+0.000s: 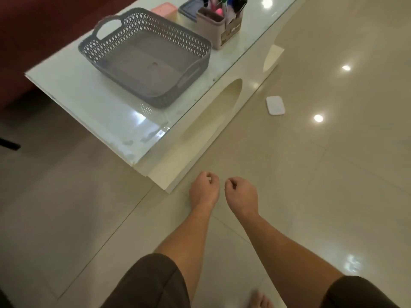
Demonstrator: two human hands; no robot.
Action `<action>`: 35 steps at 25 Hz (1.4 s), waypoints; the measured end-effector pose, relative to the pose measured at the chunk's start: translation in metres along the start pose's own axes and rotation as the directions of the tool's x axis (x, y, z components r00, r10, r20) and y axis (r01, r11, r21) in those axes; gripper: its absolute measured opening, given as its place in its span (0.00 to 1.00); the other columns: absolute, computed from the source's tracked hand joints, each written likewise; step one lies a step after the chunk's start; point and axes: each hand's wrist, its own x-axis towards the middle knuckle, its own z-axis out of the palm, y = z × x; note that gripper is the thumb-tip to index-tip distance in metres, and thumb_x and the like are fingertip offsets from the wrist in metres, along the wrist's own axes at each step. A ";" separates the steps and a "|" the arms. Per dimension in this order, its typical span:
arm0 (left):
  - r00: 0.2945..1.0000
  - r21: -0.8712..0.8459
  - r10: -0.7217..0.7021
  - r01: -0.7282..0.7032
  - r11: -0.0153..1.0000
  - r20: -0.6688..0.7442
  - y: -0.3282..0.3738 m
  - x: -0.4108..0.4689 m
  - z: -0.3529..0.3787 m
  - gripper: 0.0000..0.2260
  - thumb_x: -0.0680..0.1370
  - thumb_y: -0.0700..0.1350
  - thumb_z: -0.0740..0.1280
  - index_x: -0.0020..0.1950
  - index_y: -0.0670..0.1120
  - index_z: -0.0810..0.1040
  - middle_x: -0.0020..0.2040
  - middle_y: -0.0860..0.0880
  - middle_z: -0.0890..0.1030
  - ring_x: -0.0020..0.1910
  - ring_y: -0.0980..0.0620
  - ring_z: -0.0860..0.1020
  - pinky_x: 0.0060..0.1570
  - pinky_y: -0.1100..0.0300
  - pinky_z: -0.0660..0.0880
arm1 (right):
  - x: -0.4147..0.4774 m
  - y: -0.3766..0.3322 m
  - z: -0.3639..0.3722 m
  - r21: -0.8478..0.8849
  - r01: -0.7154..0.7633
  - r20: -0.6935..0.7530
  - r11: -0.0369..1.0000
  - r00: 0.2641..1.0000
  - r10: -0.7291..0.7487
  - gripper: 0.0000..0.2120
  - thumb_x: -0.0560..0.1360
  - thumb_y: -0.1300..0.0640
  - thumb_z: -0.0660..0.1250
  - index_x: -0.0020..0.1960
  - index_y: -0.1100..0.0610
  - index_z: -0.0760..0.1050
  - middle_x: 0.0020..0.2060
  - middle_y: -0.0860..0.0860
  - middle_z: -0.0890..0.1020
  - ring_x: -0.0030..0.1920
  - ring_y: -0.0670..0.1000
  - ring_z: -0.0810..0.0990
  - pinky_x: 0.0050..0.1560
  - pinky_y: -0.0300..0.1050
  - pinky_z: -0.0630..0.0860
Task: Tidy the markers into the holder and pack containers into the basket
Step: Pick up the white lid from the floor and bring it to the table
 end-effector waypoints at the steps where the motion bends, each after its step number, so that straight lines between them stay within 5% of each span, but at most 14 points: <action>1: 1.000 -0.002 -0.002 0.002 1.000 -0.015 -0.016 0.013 0.014 0.12 0.81 0.52 0.60 0.57 0.48 0.79 0.54 0.49 0.84 0.52 0.46 0.81 0.52 0.55 0.77 | 0.011 0.012 0.019 -0.001 0.012 0.007 1.000 1.000 -0.012 0.12 0.81 0.54 0.61 0.45 0.54 0.81 0.36 0.50 0.83 0.38 0.51 0.81 0.38 0.44 0.74; 6: 0.997 0.111 0.019 -0.010 0.994 -0.079 -0.108 0.088 0.070 0.14 0.82 0.51 0.61 0.66 0.50 0.77 0.61 0.49 0.81 0.56 0.48 0.80 0.57 0.52 0.77 | 0.071 0.077 0.106 -0.075 -0.066 0.020 0.995 0.998 0.068 0.13 0.78 0.57 0.60 0.37 0.56 0.76 0.30 0.51 0.79 0.33 0.54 0.78 0.30 0.42 0.69; 9: 0.998 0.240 0.026 -0.010 0.971 -0.064 -0.156 0.127 0.102 0.16 0.82 0.52 0.61 0.68 0.51 0.75 0.64 0.46 0.77 0.58 0.45 0.79 0.51 0.54 0.76 | 0.101 0.112 0.156 -0.125 -0.141 0.047 0.982 0.988 0.148 0.13 0.78 0.52 0.63 0.39 0.57 0.78 0.33 0.51 0.80 0.34 0.54 0.79 0.31 0.41 0.69; 11: 0.998 0.340 0.014 0.008 0.940 -0.062 -0.172 0.143 0.118 0.12 0.81 0.52 0.62 0.63 0.52 0.79 0.59 0.47 0.78 0.53 0.45 0.79 0.43 0.56 0.72 | 0.117 0.125 0.179 -0.158 -0.180 0.094 0.971 0.976 0.196 0.14 0.77 0.48 0.66 0.40 0.58 0.75 0.35 0.52 0.79 0.37 0.55 0.79 0.32 0.42 0.70; 16: 0.999 0.449 -0.019 0.034 0.893 -0.037 -0.164 0.144 0.126 0.10 0.78 0.44 0.61 0.44 0.51 0.81 0.44 0.50 0.82 0.40 0.50 0.79 0.33 0.58 0.71 | 0.124 0.123 0.180 -0.123 -0.259 0.133 0.958 0.952 0.275 0.04 0.73 0.59 0.65 0.43 0.58 0.77 0.40 0.56 0.84 0.41 0.57 0.85 0.37 0.45 0.80; 26: 0.979 0.351 0.200 -0.180 0.919 -0.023 0.069 0.072 0.008 0.10 0.78 0.43 0.62 0.46 0.49 0.83 0.40 0.51 0.82 0.35 0.50 0.77 0.31 0.60 0.68 | 0.116 -0.004 -0.044 -0.033 -0.190 -0.040 0.981 0.981 0.189 0.08 0.70 0.56 0.63 0.38 0.59 0.78 0.34 0.56 0.84 0.34 0.56 0.82 0.29 0.39 0.70; 35: 0.923 0.250 0.368 -0.332 0.909 -0.110 0.341 0.038 -0.099 0.13 0.81 0.51 0.62 0.43 0.47 0.82 0.37 0.51 0.80 0.37 0.50 0.78 0.34 0.59 0.69 | 0.161 -0.162 -0.301 0.020 -0.001 -0.194 1.000 0.981 0.005 0.19 0.78 0.46 0.63 0.35 0.56 0.80 0.30 0.53 0.83 0.33 0.55 0.84 0.40 0.47 0.83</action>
